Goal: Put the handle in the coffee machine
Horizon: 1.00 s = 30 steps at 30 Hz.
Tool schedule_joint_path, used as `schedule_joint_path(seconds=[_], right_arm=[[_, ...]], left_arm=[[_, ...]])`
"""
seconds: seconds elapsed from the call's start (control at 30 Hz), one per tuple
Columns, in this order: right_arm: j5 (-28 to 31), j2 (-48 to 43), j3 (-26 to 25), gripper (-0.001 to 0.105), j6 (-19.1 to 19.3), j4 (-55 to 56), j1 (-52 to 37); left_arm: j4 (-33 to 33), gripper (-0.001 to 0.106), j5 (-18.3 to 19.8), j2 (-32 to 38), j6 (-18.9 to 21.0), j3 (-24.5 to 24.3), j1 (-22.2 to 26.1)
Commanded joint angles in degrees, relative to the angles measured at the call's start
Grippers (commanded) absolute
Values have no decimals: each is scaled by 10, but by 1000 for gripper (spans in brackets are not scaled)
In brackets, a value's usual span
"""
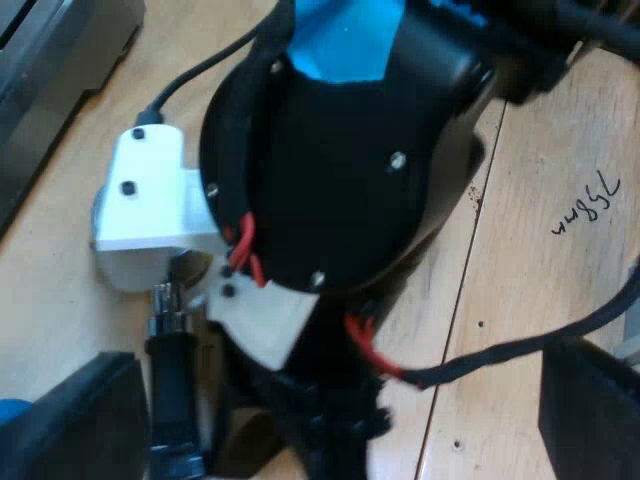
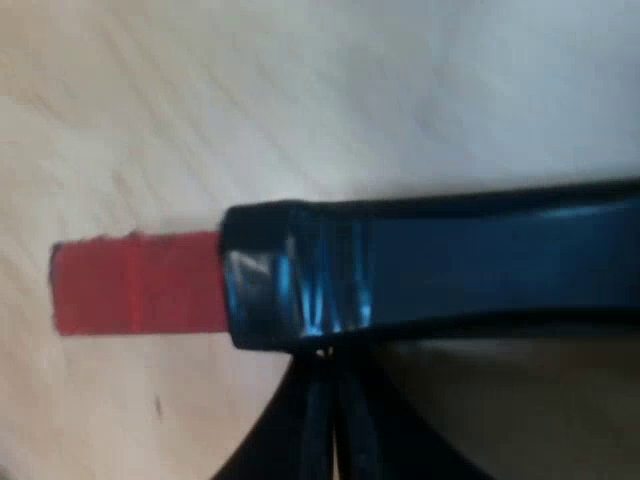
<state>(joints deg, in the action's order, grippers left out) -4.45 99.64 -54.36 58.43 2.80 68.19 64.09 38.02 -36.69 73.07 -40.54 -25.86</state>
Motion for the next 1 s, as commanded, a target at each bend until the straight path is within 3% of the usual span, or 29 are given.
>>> schedule_joint_path(seconds=[0.03,0.13,0.37,0.83,1.0], right_arm=[[31,4,-3,0,-10,-20,1],[33,4,-3,0,-11,-14,1],[-38,-2,-3,0,-11,77,5],[-17,-82,-3,0,14,377,35],[17,-133,-3,0,48,466,35]], left_arm=[[4,80,8,-2,0,-4,-2],[4,80,8,-2,0,-4,-2],[4,80,3,-2,0,-4,-2],[4,80,3,-2,0,-4,-2],[4,80,2,-2,0,-4,-2]])
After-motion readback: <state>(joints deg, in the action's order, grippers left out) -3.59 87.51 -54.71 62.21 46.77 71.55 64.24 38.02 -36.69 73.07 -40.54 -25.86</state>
